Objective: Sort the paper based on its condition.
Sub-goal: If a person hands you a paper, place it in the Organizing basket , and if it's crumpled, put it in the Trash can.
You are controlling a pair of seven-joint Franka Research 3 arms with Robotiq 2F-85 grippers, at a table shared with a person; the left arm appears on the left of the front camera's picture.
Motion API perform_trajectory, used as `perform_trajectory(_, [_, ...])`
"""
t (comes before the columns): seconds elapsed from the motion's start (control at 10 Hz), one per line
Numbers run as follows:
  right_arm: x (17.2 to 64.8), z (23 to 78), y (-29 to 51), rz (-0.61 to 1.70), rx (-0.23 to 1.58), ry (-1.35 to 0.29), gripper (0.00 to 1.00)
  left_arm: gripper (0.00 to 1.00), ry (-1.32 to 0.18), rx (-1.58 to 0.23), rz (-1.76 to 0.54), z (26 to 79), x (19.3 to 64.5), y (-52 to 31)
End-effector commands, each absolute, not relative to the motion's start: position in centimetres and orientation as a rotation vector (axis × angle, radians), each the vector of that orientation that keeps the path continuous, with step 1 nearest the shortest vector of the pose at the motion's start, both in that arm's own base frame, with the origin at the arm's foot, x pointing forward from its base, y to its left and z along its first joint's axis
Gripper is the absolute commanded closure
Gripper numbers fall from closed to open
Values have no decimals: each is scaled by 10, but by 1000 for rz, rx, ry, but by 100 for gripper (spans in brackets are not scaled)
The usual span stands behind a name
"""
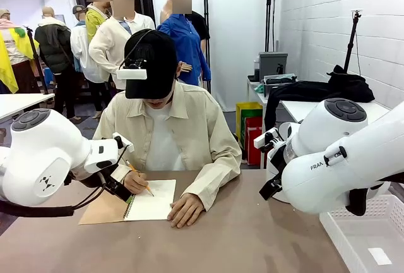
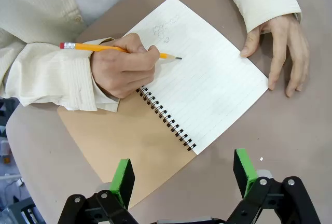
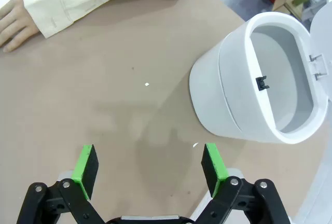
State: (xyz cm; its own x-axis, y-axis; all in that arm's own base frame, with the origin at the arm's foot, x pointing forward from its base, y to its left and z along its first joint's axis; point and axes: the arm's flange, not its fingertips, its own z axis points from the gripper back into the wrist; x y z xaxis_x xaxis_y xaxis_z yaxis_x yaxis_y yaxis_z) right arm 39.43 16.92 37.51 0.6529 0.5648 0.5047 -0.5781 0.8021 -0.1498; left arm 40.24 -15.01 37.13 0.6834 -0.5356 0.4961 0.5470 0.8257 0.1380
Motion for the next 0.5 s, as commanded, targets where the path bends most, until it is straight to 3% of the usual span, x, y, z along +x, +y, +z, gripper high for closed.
perform_trajectory(0.0, [394, 375, 169, 648, 25, -564, 0, 0, -549, -22, -607, 371, 402, -150])
perform_trajectory(0.4, [394, 375, 169, 648, 25, -564, 0, 0, -549, -22, -607, 371, 402, -150])
